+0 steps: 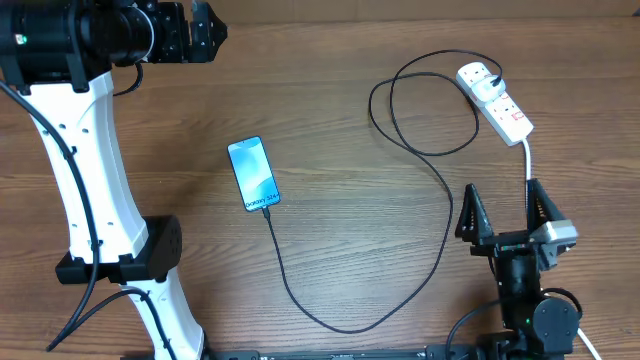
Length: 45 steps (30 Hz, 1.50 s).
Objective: Plug charger to phone and switch on socket
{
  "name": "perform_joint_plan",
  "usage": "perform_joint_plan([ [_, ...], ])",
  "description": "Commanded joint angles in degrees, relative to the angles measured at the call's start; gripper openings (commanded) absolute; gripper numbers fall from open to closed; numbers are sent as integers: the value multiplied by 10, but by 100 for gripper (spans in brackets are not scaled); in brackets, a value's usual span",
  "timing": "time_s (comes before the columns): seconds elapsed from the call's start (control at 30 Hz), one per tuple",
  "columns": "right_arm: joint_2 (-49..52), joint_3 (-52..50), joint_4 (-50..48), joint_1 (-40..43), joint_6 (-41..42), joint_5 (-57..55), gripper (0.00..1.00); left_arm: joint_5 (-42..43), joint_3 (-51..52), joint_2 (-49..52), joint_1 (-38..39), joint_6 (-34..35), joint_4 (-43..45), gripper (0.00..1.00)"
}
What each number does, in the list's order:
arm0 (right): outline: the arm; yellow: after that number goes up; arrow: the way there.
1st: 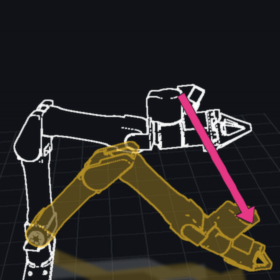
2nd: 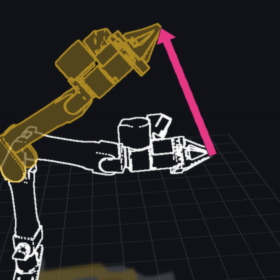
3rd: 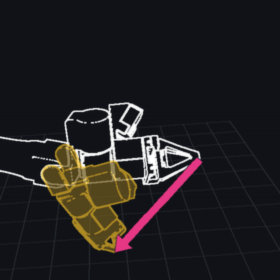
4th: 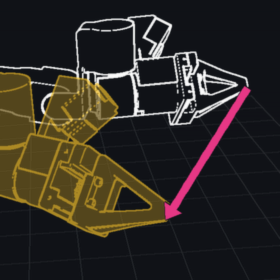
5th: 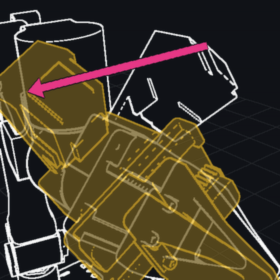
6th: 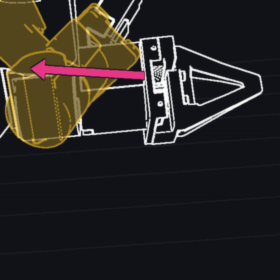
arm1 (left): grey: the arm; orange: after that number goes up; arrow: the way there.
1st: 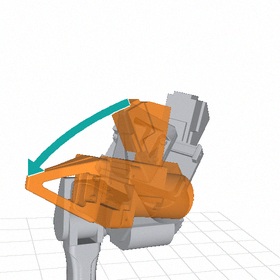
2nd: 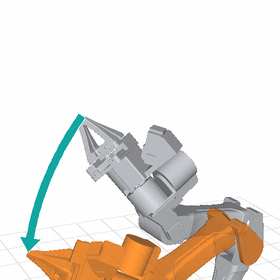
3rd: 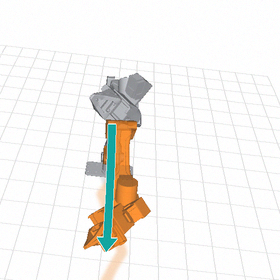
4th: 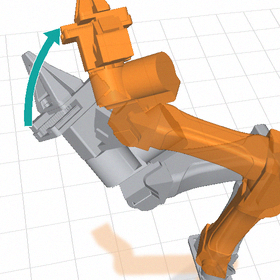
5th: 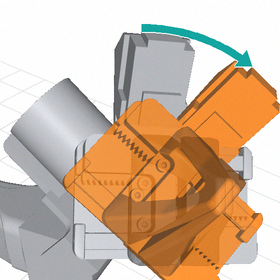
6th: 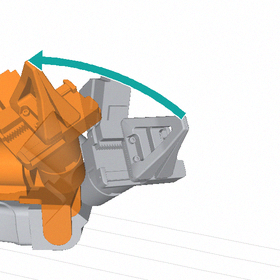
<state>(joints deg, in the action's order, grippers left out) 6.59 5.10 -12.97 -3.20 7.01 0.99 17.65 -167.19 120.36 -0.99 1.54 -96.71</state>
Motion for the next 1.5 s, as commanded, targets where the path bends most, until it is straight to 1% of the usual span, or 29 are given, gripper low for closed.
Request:
perform_joint_plan([
  [0.0,-37,-42,-4,-3,7,-9,100,8,-9,-14,-1,4,-1,100],
  [0.1,-65,-47,29,-6,6,2,100,8,-9,-14,-1,4,-1,100],
  [0.2,-65,-47,57,-7,6,21,100,8,-9,-14,-1,4,-1,100],
  [0.3,-65,-47,137,-7,6,57,100,8,-9,-14,-1,4,-1,100],
  [0.37,-65,-47,171,-7,7,71,100,8,-9,-14,-1,4,-1,100],
  [1.47,-64,-47,170,-7,6,77,100,8,-9,-14,-1,4,-1,100],
])
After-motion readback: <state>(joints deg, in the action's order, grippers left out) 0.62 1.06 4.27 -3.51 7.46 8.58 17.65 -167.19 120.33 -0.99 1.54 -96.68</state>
